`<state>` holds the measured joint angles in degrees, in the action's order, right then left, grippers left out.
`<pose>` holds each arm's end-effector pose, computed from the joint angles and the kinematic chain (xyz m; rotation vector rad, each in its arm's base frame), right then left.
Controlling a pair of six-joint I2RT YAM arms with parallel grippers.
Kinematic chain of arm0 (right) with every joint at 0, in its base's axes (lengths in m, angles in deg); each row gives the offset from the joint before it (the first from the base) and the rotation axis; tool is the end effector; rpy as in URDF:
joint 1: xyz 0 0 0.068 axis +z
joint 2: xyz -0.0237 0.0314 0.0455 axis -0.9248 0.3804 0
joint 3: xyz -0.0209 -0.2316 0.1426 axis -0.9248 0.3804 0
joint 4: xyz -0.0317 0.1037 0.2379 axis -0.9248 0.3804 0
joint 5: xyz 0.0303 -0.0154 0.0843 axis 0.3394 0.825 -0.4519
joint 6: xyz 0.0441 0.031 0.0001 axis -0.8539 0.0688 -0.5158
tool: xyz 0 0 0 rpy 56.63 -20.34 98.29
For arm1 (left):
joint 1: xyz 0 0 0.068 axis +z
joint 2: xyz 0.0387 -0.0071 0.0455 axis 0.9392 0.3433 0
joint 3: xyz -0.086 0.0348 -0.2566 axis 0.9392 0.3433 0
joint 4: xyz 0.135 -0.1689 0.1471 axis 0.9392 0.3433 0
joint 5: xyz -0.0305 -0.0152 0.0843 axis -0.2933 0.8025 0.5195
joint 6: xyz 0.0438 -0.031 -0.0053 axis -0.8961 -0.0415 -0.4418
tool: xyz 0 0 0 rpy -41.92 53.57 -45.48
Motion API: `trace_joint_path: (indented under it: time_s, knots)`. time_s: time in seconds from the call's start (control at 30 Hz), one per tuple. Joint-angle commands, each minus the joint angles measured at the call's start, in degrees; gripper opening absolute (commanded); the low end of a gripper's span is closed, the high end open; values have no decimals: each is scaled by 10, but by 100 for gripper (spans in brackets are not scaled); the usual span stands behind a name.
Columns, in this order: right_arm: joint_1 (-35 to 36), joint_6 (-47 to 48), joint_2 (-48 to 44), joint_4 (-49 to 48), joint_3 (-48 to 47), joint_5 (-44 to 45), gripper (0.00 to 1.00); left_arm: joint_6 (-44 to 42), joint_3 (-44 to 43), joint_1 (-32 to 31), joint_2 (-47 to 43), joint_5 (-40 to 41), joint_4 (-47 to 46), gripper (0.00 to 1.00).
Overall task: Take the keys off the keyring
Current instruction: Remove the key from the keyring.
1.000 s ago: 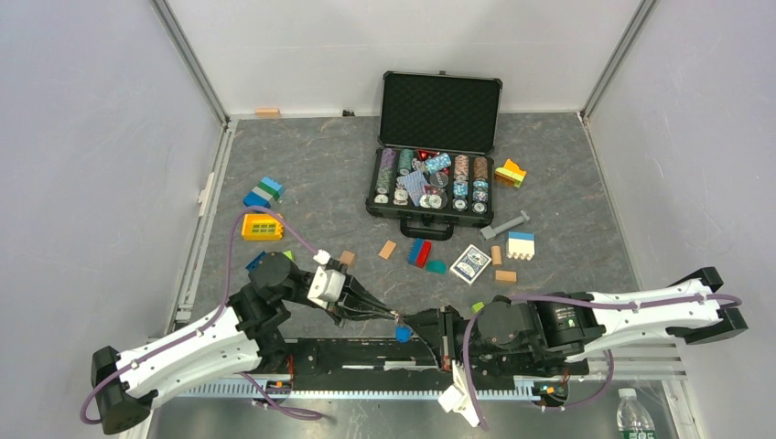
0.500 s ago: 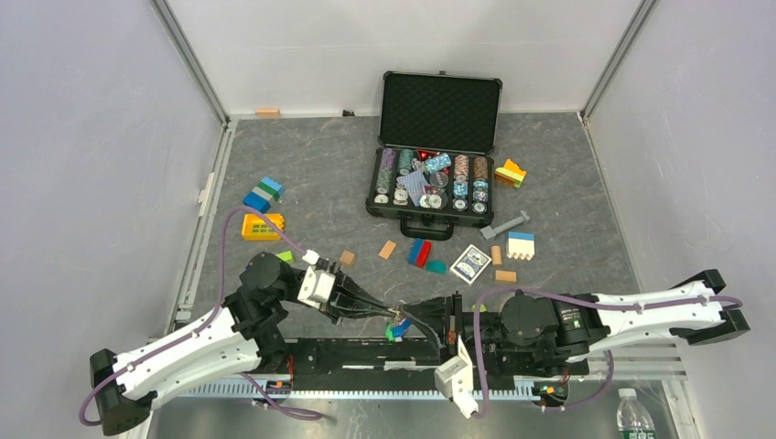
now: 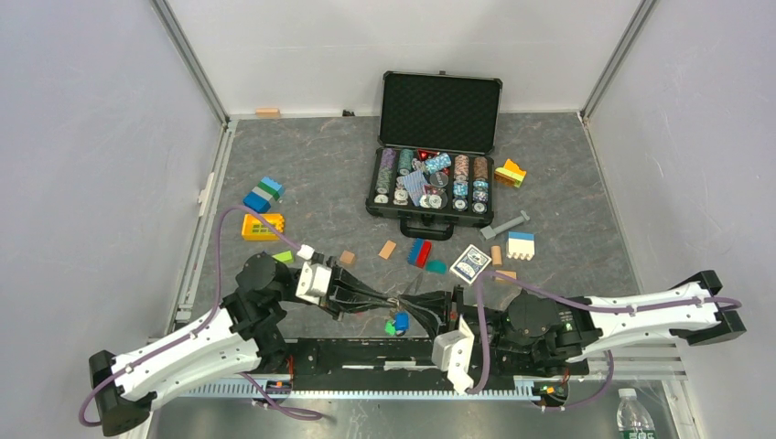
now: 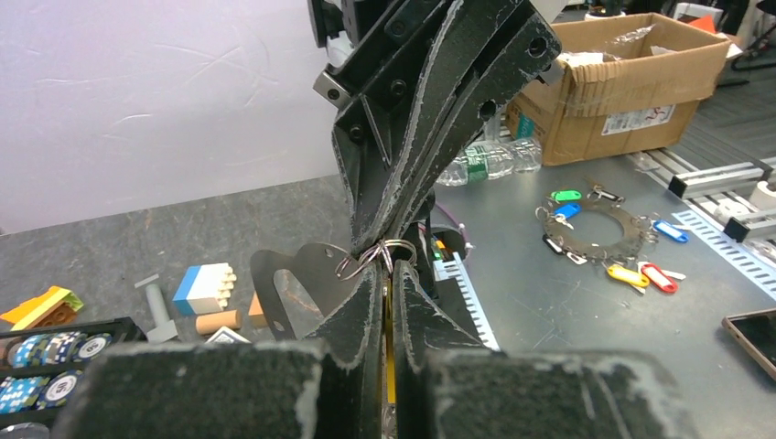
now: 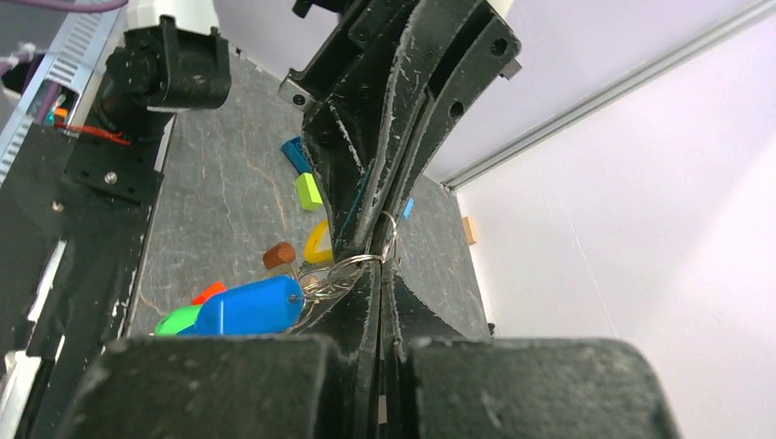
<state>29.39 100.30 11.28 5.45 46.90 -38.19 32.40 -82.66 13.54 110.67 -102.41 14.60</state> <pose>-0.0126 0.1844 0.3501 -1.4208 0.7363 0.4887 0.0614 -0.1366 0.3236 1.2233 0.8843 -1.3520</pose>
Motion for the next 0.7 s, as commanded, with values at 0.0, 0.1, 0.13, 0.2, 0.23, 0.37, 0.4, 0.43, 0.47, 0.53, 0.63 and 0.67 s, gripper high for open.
trace_joint_path:
  time_s: [0.0,0.1,0.13,0.2,0.23,0.37,0.4,0.43,0.47,0.53,0.63,0.67]
  knots:
    - [3,-40,-18,-109,27,27,0,17,-8,-1,-13,46,-28,3]
    - [3,-47,-28,-134,45,35,0,20,-2,-1,-18,57,-32,3]
    - [3,-48,-33,-148,53,37,0,21,0,-1,-19,59,-35,3]
    - [2,-49,-36,-161,62,43,0,22,3,-1,-18,60,-42,3]
    - [2,-48,-36,-170,66,51,0,27,6,-1,-16,60,-51,3]
    - [3,-55,-37,-201,80,68,0,34,-3,-1,-3,45,-56,3]
    - [3,-58,-37,-208,82,68,0,34,-2,-1,-1,43,-57,3]
    - [3,-61,-37,-214,85,66,0,34,-2,-1,-1,41,-57,3]
    - [2,-64,-37,-221,86,67,0,34,-1,-1,-1,40,-56,3]
    - [3,-70,-36,-236,92,72,0,35,2,-1,-3,41,-61,3]
    - [3,-71,-31,-241,89,80,0,35,-4,-1,-6,39,-52,3]
    - [3,-71,-28,-243,89,82,0,32,-7,-1,-7,39,-48,3]
